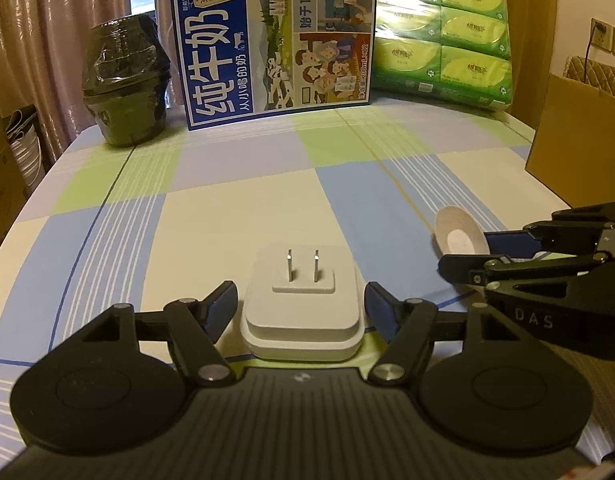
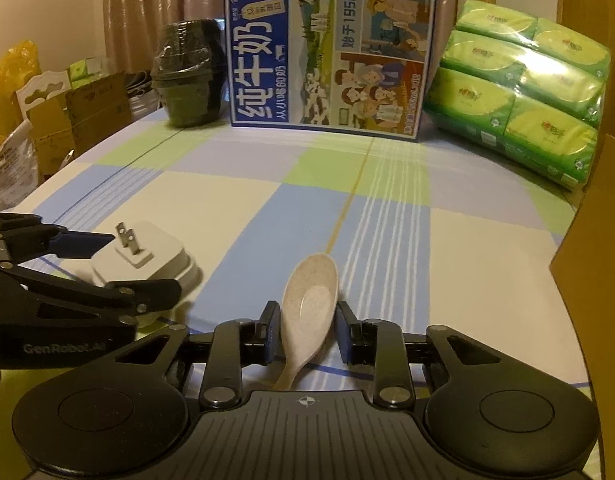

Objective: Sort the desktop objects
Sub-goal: 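Grasp white plug adapter with left tool while right tool grasps white spoon, then lift plug with left tool while right tool lifts spoon toward cardboard box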

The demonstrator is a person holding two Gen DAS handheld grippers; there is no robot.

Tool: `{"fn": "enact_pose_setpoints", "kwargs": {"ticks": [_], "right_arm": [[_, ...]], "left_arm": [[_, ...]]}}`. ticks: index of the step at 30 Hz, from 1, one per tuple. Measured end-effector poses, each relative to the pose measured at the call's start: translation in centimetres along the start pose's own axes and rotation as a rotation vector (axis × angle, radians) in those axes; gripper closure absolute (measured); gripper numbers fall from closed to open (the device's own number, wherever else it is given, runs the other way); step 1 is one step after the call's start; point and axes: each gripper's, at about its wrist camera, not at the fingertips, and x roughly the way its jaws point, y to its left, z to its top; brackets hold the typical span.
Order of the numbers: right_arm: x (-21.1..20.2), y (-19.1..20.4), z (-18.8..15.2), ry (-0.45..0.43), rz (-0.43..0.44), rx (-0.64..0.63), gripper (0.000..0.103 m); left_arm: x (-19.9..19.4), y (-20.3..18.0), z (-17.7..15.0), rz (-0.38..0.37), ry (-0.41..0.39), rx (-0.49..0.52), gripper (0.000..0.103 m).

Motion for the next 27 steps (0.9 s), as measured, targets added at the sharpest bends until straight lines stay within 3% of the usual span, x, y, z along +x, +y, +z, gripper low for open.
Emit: {"fn": "enact_pose_setpoints", "kwargs": {"ticks": [1, 14, 21, 27], "right_arm": [[0.0, 0.1, 0.0, 0.000, 0.002, -0.001, 0.077], [-1.7, -0.8, 0.1, 0.023, 0.053, 0.066, 0.077], [-4.7, -0.7, -1.6, 0.099, 0.140, 0.071, 0.077], [-7.8, 0.2, -3.8, 0.118, 0.159, 0.055, 0.077]], "left_arm": [[0.0, 0.0, 0.0, -0.001, 0.004, 0.000, 0.043], [-1.7, -0.9, -0.8, -0.019, 0.043, -0.006, 0.043], [-4.1, -1.9, -2.8, -0.040, 0.082, -0.025, 0.043], [-7.2, -2.9, -4.4, -0.021, 0.103, -0.024, 0.043]]}}
